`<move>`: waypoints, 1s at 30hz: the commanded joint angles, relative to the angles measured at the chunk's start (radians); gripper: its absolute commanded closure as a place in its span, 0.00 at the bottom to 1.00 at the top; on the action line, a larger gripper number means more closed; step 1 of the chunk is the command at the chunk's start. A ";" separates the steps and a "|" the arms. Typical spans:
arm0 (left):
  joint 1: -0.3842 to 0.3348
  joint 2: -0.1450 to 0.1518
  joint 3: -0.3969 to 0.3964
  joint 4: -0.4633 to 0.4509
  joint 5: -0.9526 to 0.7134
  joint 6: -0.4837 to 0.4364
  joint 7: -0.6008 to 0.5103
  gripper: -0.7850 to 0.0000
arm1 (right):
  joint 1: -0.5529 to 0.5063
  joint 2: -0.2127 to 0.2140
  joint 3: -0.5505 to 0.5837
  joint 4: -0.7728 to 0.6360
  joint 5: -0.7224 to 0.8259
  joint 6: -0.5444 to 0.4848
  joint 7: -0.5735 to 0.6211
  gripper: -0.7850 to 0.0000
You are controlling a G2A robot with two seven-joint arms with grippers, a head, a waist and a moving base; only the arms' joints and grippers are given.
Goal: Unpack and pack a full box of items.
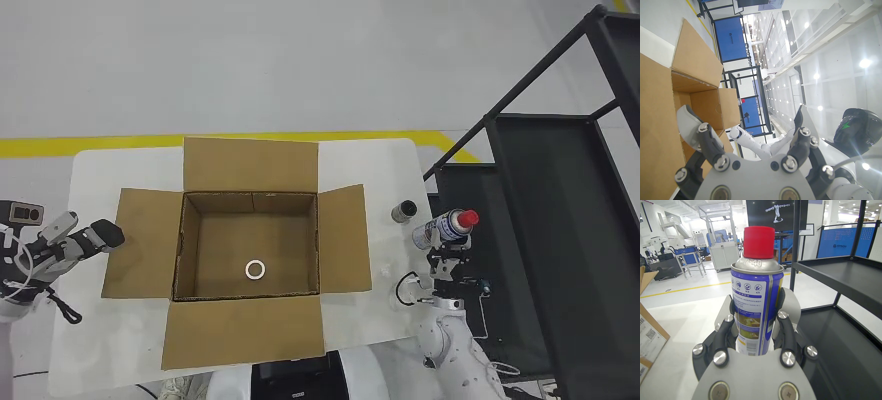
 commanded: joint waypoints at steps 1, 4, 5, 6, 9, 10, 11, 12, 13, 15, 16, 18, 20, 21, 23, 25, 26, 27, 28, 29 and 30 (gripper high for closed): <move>0.000 0.000 0.000 0.000 0.000 0.000 0.000 0.00 | 0.032 -0.004 -0.013 0.057 -0.009 0.019 -0.024 1.00; 0.000 0.000 0.000 0.000 0.000 0.000 0.000 0.00 | 0.076 -0.010 -0.037 0.138 -0.034 0.061 -0.067 1.00; 0.000 0.000 0.000 0.000 0.000 0.000 0.000 0.00 | 0.090 -0.013 -0.043 0.161 -0.032 0.064 -0.078 1.00; 0.000 0.000 0.000 0.000 0.000 0.000 0.000 0.00 | 0.103 -0.015 -0.048 0.183 -0.035 0.074 -0.090 1.00; 0.000 0.000 0.000 0.000 0.000 0.000 0.000 0.00 | 0.135 -0.020 -0.063 0.243 -0.040 0.090 -0.122 1.00; 0.000 0.000 0.000 0.000 0.000 0.000 0.000 0.00 | 0.144 -0.022 -0.067 0.261 -0.037 0.091 -0.130 1.00; 0.000 0.000 0.000 0.000 0.000 0.000 0.000 0.00 | 0.152 -0.024 -0.070 0.277 -0.036 0.092 -0.138 1.00; 0.000 0.000 0.000 0.000 0.000 0.000 0.000 0.00 | 0.160 -0.025 -0.072 0.292 -0.034 0.093 -0.144 1.00; 0.000 0.000 0.000 0.000 0.000 0.000 0.000 0.00 | 0.168 -0.026 -0.075 0.310 -0.031 0.092 -0.150 1.00; 0.000 0.000 0.000 0.000 0.000 0.000 0.000 0.00 | 0.178 -0.028 -0.077 0.331 -0.029 0.092 -0.160 1.00; 0.000 0.000 0.000 0.000 0.000 0.000 0.000 0.00 | 0.182 -0.029 -0.078 0.341 -0.028 0.095 -0.162 1.00; 0.000 0.000 0.000 0.000 0.000 0.000 0.000 0.00 | 0.190 -0.030 -0.080 0.356 -0.029 0.099 -0.166 1.00; 0.000 0.000 0.000 0.000 0.000 0.000 0.000 0.00 | 0.199 -0.032 -0.083 0.372 -0.027 0.102 -0.167 1.00; 0.000 0.000 0.000 0.000 0.000 0.000 0.000 0.00 | 0.203 -0.033 -0.084 0.379 -0.026 0.103 -0.168 1.00; 0.000 0.000 0.000 0.000 0.000 0.000 0.000 0.00 | 0.211 -0.034 -0.087 0.391 -0.027 0.106 -0.171 1.00; 0.000 0.000 0.000 0.000 0.000 0.000 0.000 0.00 | 0.218 -0.036 -0.089 0.401 -0.030 0.115 -0.178 1.00; 0.000 0.000 0.000 0.000 0.000 0.000 0.000 0.00 | 0.221 -0.036 -0.090 0.406 -0.030 0.118 -0.181 1.00; 0.000 0.000 0.000 0.000 0.000 0.000 0.000 0.00 | 0.223 -0.037 -0.091 0.409 -0.029 0.118 -0.183 1.00; 0.000 0.000 0.000 0.000 0.000 0.000 0.000 0.00 | 0.225 -0.038 -0.092 0.412 -0.030 0.119 -0.186 1.00; 0.000 0.000 0.000 0.000 0.000 0.000 0.000 0.00 | 0.227 -0.038 -0.093 0.415 -0.029 0.120 -0.189 0.87; 0.000 0.000 0.000 0.000 0.000 0.000 0.000 0.00 | 0.228 -0.039 -0.093 0.418 -0.028 0.122 -0.191 0.55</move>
